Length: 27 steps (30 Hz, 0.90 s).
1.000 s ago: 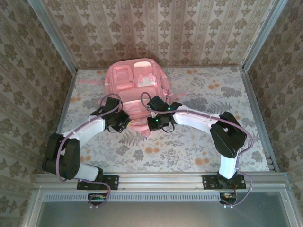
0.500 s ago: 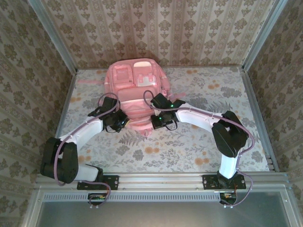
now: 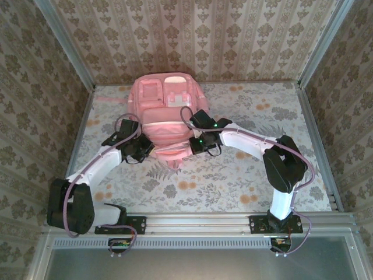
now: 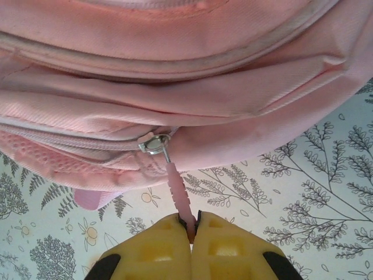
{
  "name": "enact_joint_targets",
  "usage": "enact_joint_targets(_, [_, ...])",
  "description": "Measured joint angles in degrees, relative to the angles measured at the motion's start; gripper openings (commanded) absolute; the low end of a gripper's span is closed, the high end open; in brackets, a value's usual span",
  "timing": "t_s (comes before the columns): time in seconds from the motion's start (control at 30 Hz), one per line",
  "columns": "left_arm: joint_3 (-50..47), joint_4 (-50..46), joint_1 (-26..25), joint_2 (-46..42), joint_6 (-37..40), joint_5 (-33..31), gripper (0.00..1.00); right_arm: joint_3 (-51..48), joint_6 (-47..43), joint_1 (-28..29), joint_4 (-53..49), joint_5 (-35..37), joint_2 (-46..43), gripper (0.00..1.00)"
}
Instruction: Pack books, pencil case, and school supplies into a backpack
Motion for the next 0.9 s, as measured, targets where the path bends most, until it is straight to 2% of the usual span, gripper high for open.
enact_joint_targets(0.37, [-0.1,-2.6,2.5,-3.6,2.8,0.2,0.0,1.5,-1.2,-1.1,-0.2,0.2,1.9,0.0])
enact_joint_targets(0.7, [-0.2,-2.9,2.8,-3.7,4.3,0.9,0.0,-4.3,-1.0,-2.0,7.8,-7.7,1.9,0.0])
enact_joint_targets(0.9, [-0.8,-2.7,2.8,-3.7,5.0,0.9,0.0,-4.5,-0.7,-2.3,9.4,-8.3,2.0,0.0])
